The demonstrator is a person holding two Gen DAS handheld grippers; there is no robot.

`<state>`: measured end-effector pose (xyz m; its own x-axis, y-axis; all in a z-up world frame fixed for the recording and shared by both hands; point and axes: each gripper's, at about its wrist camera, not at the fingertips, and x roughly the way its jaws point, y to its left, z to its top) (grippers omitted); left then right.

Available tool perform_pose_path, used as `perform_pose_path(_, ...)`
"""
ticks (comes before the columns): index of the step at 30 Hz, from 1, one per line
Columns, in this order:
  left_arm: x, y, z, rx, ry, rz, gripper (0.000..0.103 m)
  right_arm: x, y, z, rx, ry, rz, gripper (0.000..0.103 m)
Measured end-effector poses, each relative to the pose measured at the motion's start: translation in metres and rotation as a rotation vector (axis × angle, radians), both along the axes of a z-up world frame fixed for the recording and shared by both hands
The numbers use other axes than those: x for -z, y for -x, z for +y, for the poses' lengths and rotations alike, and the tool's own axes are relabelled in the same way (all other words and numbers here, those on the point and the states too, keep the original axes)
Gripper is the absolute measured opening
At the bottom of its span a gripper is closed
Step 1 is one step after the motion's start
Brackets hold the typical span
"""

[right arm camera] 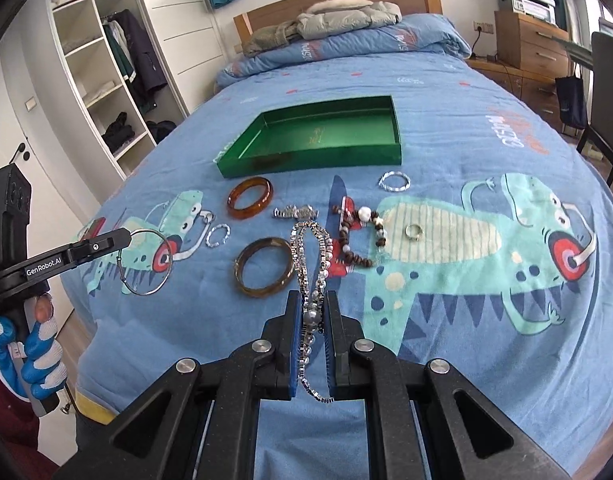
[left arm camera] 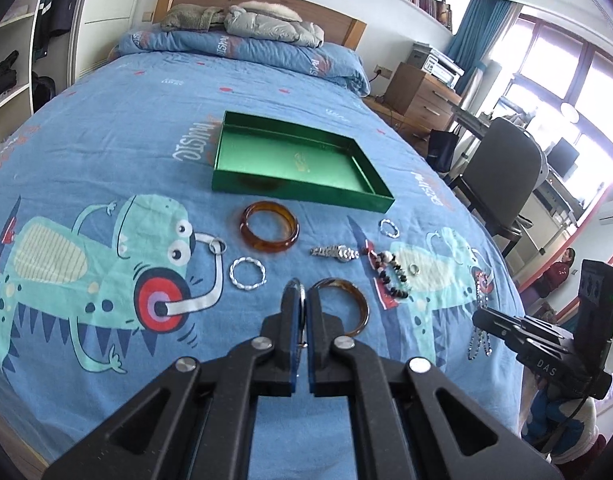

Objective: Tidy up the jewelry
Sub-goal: 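Carry both pieces into the green tray and open both tools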

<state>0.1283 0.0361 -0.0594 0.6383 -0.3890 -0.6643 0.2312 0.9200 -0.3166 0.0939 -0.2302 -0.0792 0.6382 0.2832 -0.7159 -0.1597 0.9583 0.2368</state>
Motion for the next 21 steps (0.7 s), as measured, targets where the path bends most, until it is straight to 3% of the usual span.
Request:
perform_pose_path(10,-0.045,-0.08,-0.014,-0.004,0.001,-0.08,0.002,-0.045,-0.087,0.007,-0.034,0.054,-0.105,0.01)
perform_pose_path(15,-0.04,-0.142,-0.03,-0.006,-0.019,-0.063,0.002,-0.042,-0.152,0.002,-0.019,0.06,-0.108,0.01)
perform_pose_path(21,-0.023,-0.212,-0.059,0.019,-0.011,-0.021,0.002,-0.016,-0.231,-0.001,-0.001,0.051,-0.075,0.01)
